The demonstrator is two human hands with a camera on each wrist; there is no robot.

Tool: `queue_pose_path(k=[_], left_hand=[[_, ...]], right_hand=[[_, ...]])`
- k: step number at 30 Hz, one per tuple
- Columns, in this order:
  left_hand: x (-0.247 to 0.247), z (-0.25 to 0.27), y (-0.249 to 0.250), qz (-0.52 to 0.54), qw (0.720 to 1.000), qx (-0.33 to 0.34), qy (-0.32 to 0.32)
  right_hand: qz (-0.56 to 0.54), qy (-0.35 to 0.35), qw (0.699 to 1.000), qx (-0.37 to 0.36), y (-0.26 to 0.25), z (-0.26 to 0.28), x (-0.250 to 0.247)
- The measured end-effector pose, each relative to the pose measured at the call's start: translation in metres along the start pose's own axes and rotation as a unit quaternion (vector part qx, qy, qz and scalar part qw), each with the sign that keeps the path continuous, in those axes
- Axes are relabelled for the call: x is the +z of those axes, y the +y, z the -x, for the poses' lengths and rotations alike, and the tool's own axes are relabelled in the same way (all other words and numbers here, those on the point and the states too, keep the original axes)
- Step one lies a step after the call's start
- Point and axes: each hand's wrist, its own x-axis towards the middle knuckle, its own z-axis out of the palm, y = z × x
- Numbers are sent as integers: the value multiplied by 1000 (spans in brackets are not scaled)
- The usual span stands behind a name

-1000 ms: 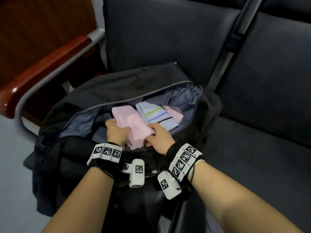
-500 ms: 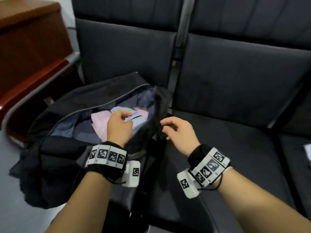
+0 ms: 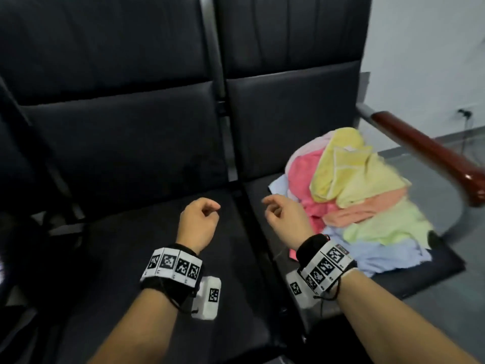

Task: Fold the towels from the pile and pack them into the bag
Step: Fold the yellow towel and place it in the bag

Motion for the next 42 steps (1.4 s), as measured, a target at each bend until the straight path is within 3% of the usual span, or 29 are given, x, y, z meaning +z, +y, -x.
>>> queue_pose_path(k=[4,8,13,17,21,25,27,29,35,42], left_hand=[[84,-17,31,-15,998,18,-65],[140,-21,40,-23,995,16,-98],[165,-20,39,-31,994,11,-108],[164,-15,42,-43,992,21,-114],[153,-2,49,-36,992,35,-112],[134,19,64,-2,991,63,-119],[120,30,73,14,989,83,-123],[105,41,79,29,986,107,-123],[48,82,83,56,968,212,-120],[-36,130,28,37,978,190,-80]], right_hand=[[130,21,991,39,75,-14,-60],[235,-33,968,81,127,-31,-88],[283,-65,956,48,151,-45,-81],[303,-31,952,32,152,-50,-80],[318,28,948,-21,130,-41,-87],[244,147,947,-146,91,-20,-98],[208,171,941,-205,69,-8,-101],[179,150,942,-242,44,5,-100],[14,-7,959,-283,-32,51,-68],[-109,-101,952,-268,-85,99,-13]])
